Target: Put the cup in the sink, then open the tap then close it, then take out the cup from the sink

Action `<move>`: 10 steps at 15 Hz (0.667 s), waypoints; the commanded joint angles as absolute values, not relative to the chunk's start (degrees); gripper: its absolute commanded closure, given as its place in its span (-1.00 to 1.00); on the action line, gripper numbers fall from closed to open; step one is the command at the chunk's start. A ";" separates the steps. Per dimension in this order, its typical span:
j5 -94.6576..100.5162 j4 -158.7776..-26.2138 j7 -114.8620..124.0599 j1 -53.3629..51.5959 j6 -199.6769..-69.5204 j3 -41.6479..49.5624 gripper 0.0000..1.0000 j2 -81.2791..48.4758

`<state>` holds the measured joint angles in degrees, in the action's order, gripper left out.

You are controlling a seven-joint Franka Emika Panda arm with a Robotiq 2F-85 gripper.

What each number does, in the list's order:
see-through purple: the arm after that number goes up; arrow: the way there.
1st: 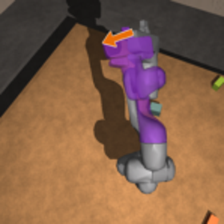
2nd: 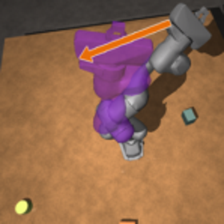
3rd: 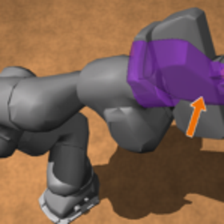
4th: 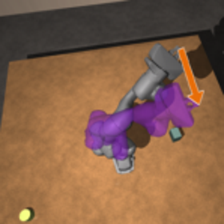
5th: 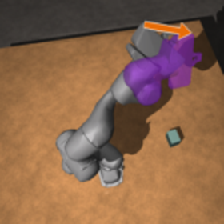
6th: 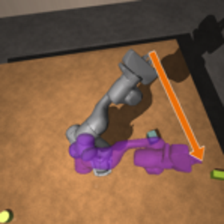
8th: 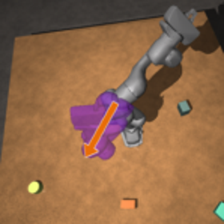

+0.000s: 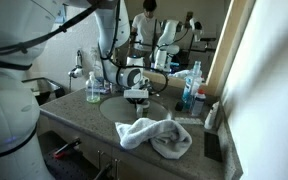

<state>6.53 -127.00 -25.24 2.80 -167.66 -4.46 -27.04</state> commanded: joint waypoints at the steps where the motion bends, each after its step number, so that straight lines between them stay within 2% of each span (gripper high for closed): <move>1: 8.54 -128.33 -22.73 3.06 -171.25 -3.60 0.90 -26.11; 10: 8.13 -133.02 -18.96 3.50 -178.23 -3.07 0.90 -25.64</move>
<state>6.89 -130.25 -21.57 3.30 -174.99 -3.27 -27.30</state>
